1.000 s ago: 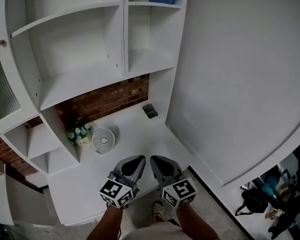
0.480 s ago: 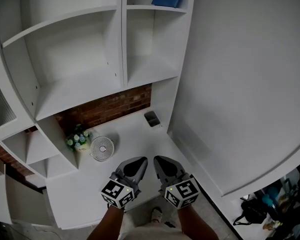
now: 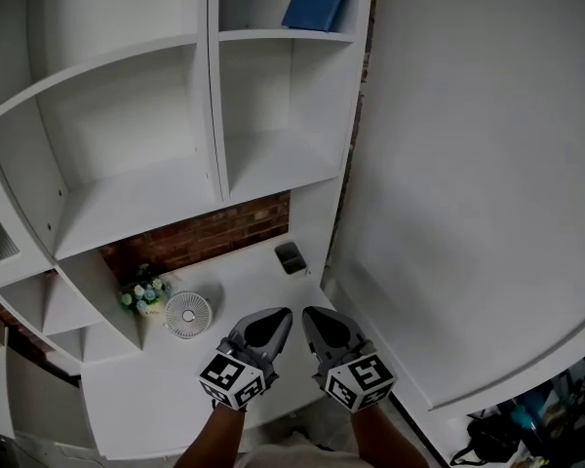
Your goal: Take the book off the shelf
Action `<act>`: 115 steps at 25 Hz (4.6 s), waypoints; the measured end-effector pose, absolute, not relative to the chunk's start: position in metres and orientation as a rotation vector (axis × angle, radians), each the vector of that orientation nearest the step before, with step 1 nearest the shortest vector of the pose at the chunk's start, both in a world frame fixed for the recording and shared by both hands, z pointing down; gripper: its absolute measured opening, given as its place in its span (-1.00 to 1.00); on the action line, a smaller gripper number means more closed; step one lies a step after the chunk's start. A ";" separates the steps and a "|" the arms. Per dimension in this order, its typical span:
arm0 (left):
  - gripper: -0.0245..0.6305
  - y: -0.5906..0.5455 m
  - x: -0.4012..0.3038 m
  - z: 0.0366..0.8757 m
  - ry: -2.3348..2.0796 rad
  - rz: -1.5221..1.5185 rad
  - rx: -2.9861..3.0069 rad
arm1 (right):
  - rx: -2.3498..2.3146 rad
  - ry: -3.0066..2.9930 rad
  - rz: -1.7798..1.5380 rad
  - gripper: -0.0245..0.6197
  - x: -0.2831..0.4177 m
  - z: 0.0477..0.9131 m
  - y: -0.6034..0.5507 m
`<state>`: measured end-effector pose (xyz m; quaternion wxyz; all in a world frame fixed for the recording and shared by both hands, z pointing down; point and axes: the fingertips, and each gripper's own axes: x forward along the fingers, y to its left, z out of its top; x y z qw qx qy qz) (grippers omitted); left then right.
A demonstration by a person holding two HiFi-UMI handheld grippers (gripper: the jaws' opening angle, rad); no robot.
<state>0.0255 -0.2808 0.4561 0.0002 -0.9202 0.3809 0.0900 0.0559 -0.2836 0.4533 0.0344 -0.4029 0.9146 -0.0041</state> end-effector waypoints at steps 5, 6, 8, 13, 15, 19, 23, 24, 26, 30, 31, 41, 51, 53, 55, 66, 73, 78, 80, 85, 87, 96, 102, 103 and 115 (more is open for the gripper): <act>-0.90 -0.294 0.039 0.455 1.206 0.282 -2.891 | -1.200 2.821 -0.038 -0.87 0.067 0.448 -0.298; -0.90 -0.295 0.039 0.455 1.209 0.278 -2.893 | -1.196 2.826 -0.043 -0.87 0.067 0.448 -0.299; -0.90 -0.299 0.039 0.453 1.211 0.276 -2.894 | -1.192 2.840 -0.052 -0.87 0.067 0.448 -0.304; -0.90 -0.311 0.036 0.448 1.185 0.242 -2.891 | -1.203 2.831 -0.056 -0.87 0.067 0.442 -0.316; -0.89 -0.314 0.034 0.444 1.175 0.242 -2.892 | -1.205 2.826 -0.047 -0.87 0.065 0.438 -0.319; -0.90 -0.320 0.032 0.434 1.141 0.234 -2.892 | -1.210 2.812 -0.029 -0.87 0.061 0.426 -0.324; -0.90 -0.324 0.032 0.427 1.107 0.217 -2.886 | -1.218 2.799 -0.015 -0.87 0.059 0.420 -0.329; -0.90 -0.324 0.031 0.427 1.103 0.213 -2.888 | -1.218 2.797 -0.017 -0.87 0.059 0.420 -0.330; -0.90 -0.324 0.030 0.426 1.094 0.205 -2.889 | -1.218 2.794 -0.019 -0.87 0.060 0.418 -0.330; -0.90 -0.327 0.028 0.417 1.072 0.202 -2.873 | -1.222 2.786 -0.003 -0.87 0.061 0.411 -0.336; -0.90 -0.328 0.028 0.413 1.065 0.203 -2.867 | -1.220 2.783 0.001 -0.87 0.061 0.408 -0.337; -0.90 -0.355 0.018 0.344 1.073 0.234 -2.743 | -1.189 2.744 0.133 -0.87 0.061 0.343 -0.356; -0.90 -0.372 0.018 0.282 1.070 0.239 -2.668 | -1.151 2.724 0.262 -0.87 0.062 0.275 -0.370; -0.90 -0.375 0.019 0.274 1.066 0.241 -2.663 | -1.146 2.722 0.286 -0.87 0.059 0.264 -0.373; -0.90 -0.376 0.018 0.264 1.067 0.247 -2.647 | -1.137 2.717 0.304 -0.87 0.057 0.253 -0.374; -0.90 -0.388 0.018 0.186 1.027 0.291 -2.550 | -1.091 2.684 0.361 -0.87 0.051 0.169 -0.393; -0.90 -0.395 0.020 0.149 1.024 0.297 -2.517 | -1.086 2.666 0.255 -0.87 0.055 0.129 -0.411; -0.90 -0.403 0.020 0.134 1.039 0.293 -2.511 | -1.079 2.666 0.211 -0.87 0.059 0.106 -0.423; -0.90 -0.407 0.020 0.127 1.046 0.288 -2.511 | -1.086 2.664 0.207 -0.87 0.063 0.098 -0.427; -0.89 -0.414 0.018 0.112 1.075 0.288 -2.491 | -1.086 2.651 0.174 -0.87 0.071 0.081 -0.437; -0.90 -0.416 0.017 0.107 1.079 0.291 -2.485 | -1.096 2.650 0.167 -0.87 0.074 0.079 -0.441; -0.89 -0.424 0.024 0.100 1.084 0.278 -2.477 | -1.078 2.679 0.112 -0.70 0.071 0.070 -0.459; -0.89 -0.426 0.030 0.098 1.073 0.279 -2.477 | -1.126 2.661 0.096 -0.61 0.076 0.045 -0.478; -0.89 -0.427 0.030 0.099 1.071 0.280 -2.479 | -1.138 2.657 0.091 -0.60 0.077 0.041 -0.483; -0.89 -0.435 0.032 0.104 1.058 0.278 -2.493 | -1.257 2.616 -0.001 -0.48 0.079 0.015 -0.526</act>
